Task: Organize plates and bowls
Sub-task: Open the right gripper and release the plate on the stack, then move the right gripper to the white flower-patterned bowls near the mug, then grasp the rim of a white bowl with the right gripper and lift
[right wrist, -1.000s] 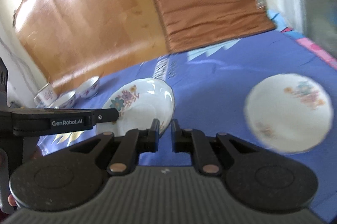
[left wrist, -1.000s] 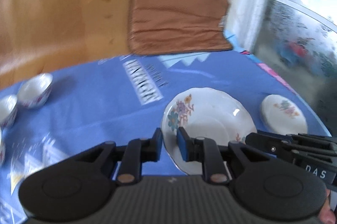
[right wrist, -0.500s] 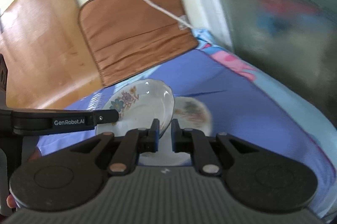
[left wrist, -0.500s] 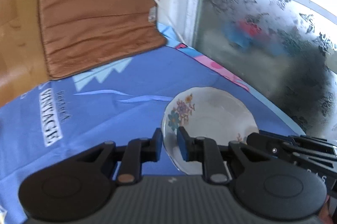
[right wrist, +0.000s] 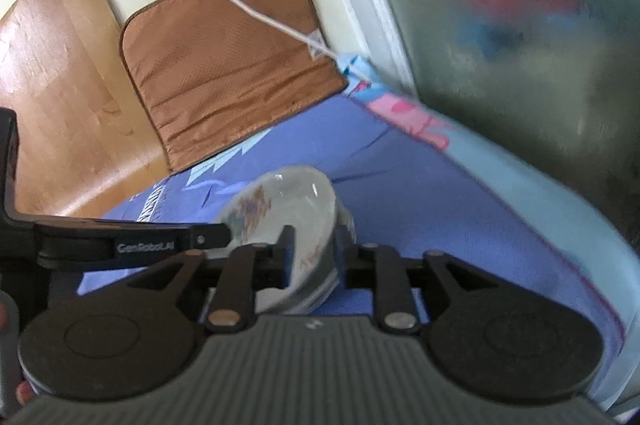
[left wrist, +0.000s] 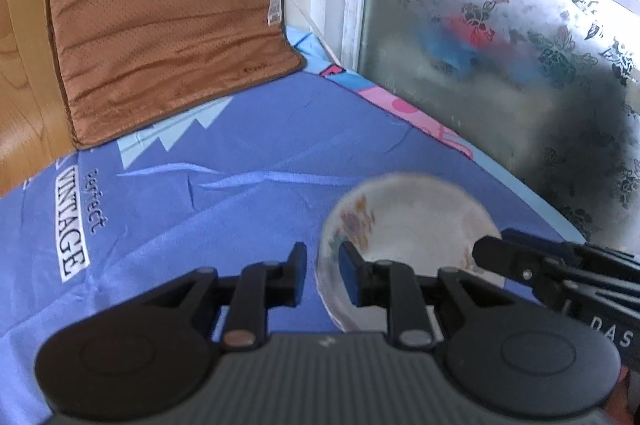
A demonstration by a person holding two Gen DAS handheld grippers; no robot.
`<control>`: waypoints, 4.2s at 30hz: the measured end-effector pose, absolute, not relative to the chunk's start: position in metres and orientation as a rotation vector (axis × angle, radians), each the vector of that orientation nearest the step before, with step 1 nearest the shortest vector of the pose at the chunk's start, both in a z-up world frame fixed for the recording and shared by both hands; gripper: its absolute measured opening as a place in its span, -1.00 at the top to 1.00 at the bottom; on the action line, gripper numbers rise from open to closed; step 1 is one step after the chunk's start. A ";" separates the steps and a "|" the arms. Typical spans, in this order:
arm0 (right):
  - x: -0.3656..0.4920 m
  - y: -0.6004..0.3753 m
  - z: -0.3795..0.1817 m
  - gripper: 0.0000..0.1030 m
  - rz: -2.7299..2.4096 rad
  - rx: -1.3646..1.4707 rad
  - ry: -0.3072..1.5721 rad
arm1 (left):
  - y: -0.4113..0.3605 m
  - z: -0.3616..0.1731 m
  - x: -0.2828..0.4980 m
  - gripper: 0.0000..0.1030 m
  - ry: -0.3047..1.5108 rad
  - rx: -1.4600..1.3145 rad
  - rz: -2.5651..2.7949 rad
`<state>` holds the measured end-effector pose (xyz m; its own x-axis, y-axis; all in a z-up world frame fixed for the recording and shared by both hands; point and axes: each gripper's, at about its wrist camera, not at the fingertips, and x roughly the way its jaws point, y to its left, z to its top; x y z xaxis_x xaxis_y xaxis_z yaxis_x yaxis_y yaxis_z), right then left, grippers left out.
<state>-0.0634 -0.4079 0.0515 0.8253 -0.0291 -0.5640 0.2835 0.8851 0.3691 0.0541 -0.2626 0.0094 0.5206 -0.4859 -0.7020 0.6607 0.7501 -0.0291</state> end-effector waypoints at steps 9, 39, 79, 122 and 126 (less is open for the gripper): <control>-0.066 -0.397 0.067 0.32 -0.158 0.421 0.525 | -0.236 0.017 0.053 0.51 0.741 0.222 -0.655; -0.024 -0.284 0.073 0.32 0.075 0.321 0.655 | -0.076 -0.006 0.064 0.45 0.764 0.058 -0.386; 0.064 -0.099 0.084 0.33 0.555 0.214 0.800 | 0.156 -0.019 0.014 0.32 0.526 -0.210 0.158; 0.079 -0.152 0.064 0.86 0.553 0.390 1.011 | 0.070 -0.006 0.035 0.61 0.731 -0.273 -0.205; 0.078 -0.188 0.067 0.87 0.497 0.414 0.980 | 0.034 0.004 0.048 0.61 0.746 -0.241 -0.264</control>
